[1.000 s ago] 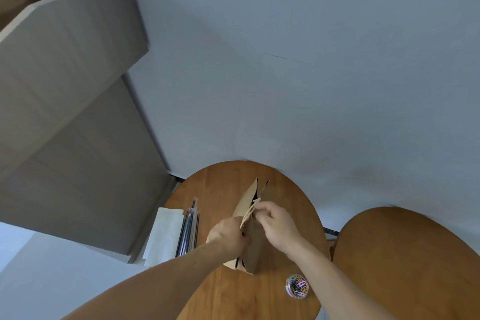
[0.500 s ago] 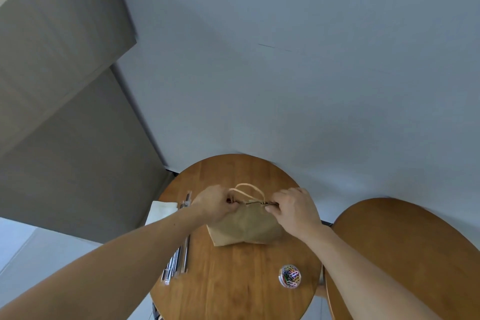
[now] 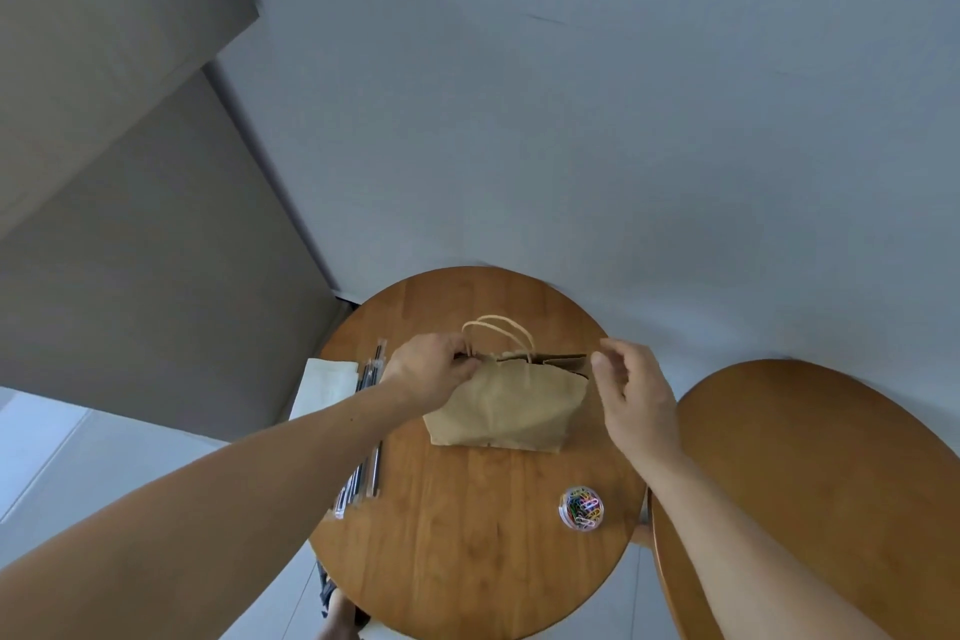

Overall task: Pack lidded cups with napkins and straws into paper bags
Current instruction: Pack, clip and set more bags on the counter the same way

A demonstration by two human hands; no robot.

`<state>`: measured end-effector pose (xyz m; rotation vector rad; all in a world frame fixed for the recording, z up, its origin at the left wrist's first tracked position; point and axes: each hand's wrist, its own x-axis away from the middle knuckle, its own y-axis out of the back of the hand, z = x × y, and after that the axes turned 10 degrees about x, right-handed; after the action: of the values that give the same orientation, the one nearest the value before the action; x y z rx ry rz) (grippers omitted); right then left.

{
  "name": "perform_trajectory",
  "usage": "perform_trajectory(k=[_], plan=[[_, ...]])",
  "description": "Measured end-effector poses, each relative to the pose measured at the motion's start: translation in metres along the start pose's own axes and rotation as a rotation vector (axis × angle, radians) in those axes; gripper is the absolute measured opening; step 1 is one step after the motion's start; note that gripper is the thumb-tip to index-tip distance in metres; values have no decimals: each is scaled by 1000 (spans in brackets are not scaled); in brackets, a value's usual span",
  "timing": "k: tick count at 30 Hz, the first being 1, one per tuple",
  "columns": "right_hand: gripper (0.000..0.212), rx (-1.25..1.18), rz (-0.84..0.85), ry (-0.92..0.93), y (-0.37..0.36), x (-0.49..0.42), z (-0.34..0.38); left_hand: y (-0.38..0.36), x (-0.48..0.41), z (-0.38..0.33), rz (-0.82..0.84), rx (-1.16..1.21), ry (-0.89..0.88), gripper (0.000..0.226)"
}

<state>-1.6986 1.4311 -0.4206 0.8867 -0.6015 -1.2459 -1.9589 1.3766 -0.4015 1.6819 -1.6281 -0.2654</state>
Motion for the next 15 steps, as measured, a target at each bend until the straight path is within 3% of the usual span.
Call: perform_trajectory(k=[2,6,8,11,15], plan=[[25,6,-2,-170,-8,17,-25,-3,-2,2,-14,-10,-10,18],[20,314,486,-234,-43,54,-75,-13,-6,3,-28,6,-43,20],[22,435,643,-231,-62,69,-88,-17,-9,2,-20,2,-53,20],[21,536,707,-226,-81,80,-95,-20,-13,2,-7,-11,-59,20],[20,643,665,-156,-95,82,-100,-21,-16,5,-24,-18,-69,21]])
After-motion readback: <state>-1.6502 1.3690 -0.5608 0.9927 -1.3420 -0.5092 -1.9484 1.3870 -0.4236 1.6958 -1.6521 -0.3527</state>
